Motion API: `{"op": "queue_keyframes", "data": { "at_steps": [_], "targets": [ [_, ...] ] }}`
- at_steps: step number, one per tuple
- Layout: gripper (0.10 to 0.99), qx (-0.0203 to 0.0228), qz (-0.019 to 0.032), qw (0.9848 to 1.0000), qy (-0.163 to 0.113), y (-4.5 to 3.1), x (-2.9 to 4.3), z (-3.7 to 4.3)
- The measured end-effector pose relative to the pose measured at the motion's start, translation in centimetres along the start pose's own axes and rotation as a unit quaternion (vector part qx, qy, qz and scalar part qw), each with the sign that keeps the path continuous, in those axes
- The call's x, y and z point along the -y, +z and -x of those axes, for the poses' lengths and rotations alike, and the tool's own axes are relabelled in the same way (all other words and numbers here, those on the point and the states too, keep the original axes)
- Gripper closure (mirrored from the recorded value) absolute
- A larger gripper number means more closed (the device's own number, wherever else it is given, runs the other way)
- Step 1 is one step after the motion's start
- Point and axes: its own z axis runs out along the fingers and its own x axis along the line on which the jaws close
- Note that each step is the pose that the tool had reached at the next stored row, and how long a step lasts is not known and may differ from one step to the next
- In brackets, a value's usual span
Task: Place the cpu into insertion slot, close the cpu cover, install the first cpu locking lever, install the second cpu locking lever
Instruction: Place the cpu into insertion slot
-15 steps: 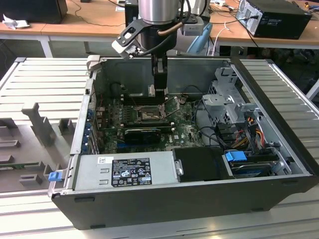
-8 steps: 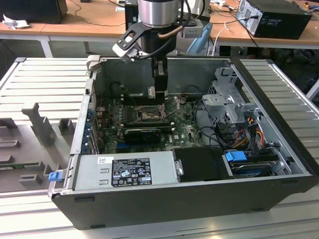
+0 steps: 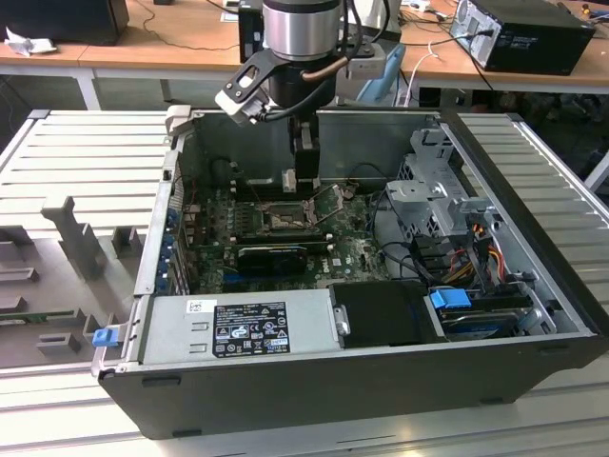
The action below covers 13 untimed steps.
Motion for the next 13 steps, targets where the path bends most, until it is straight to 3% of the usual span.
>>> {"op": "queue_keyframes", "data": {
  "at_steps": [4, 9, 13],
  "targets": [
    [0.557, -0.0001, 0.0, 1.0, -0.001, 1.56, 0.12, 0.01],
    [0.557, -0.0001, -0.0009, 1.0, -0.002, 2.67, 0.21, 0.01],
    [0.557, 0.0003, -0.0031, 1.0, -0.002, 3.11, 0.24, 0.02]
  ]
}}
